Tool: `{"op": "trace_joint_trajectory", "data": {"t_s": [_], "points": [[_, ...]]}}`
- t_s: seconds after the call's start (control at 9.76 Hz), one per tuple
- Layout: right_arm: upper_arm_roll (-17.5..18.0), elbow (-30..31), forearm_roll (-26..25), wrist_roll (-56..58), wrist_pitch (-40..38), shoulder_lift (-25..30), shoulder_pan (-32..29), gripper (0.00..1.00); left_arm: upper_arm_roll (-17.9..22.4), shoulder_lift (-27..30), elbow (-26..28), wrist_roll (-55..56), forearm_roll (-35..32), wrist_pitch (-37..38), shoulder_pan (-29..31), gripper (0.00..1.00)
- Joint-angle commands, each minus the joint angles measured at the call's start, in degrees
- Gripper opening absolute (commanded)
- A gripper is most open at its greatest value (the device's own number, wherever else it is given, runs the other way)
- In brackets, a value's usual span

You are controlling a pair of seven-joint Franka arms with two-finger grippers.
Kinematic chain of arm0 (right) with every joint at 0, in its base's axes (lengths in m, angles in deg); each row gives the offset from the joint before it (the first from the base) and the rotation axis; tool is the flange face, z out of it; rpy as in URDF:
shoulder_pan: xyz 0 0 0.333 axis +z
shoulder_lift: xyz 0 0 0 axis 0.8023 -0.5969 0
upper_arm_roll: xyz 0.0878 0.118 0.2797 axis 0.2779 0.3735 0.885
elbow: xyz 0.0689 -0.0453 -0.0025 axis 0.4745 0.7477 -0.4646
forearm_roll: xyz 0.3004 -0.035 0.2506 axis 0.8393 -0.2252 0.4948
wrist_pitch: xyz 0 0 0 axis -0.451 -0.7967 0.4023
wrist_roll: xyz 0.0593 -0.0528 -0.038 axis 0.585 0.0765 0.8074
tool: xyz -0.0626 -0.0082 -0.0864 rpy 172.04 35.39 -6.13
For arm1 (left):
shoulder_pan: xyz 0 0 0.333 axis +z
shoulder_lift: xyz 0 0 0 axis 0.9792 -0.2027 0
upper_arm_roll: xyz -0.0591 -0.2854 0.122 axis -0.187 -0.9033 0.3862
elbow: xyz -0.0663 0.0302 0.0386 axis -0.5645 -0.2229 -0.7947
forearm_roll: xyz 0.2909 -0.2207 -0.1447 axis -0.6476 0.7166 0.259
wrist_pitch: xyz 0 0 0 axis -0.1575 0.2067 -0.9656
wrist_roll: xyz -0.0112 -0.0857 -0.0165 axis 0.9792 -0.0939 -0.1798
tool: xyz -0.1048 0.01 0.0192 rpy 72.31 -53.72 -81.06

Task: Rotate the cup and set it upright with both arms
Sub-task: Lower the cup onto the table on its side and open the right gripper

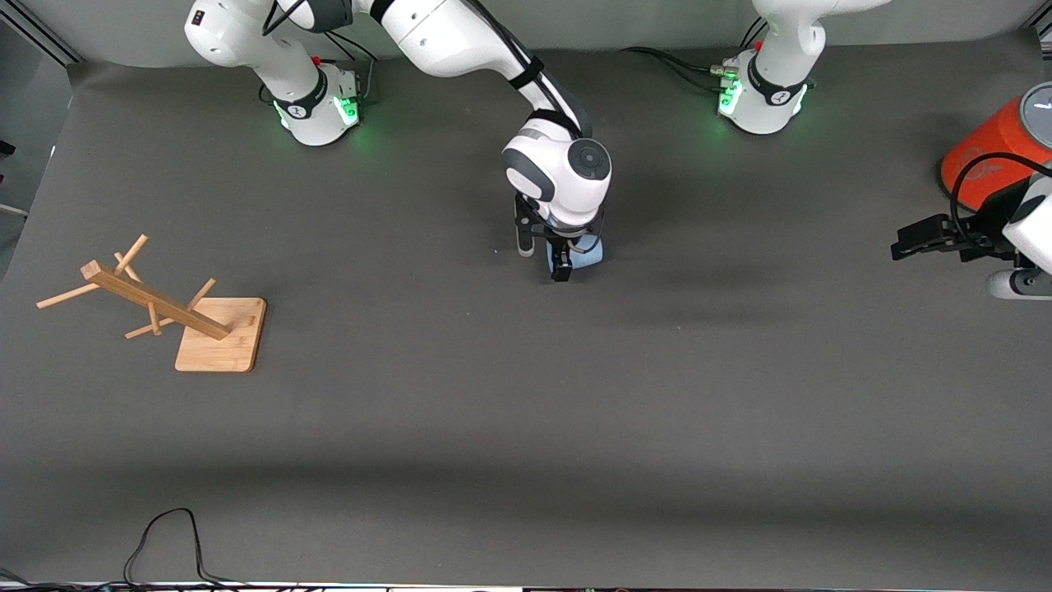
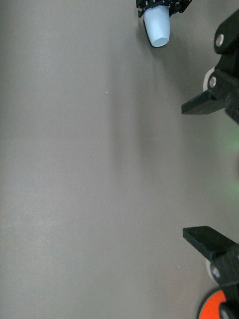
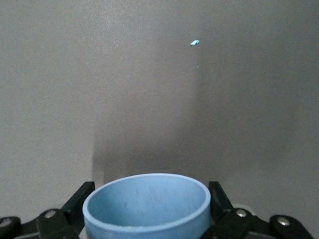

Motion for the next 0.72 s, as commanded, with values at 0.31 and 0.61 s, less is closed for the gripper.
{"op": "trace_joint_trajectory", "data": {"t_s": [0.31,0.61], "points": [[-0.9,-7.0,-0.1,1.9,-15.0,5.9,-1.9,1.00,0.3,1.0,0.8,6.5,-0.4,0.1,-4.0,1.00],[-0.9,-7.0,0.3,11.4,-26.7,14.1,-4.6,1.00,0.3,0.6,0.8,13.5,-1.6,0.0,-8.0,1.00]]}}
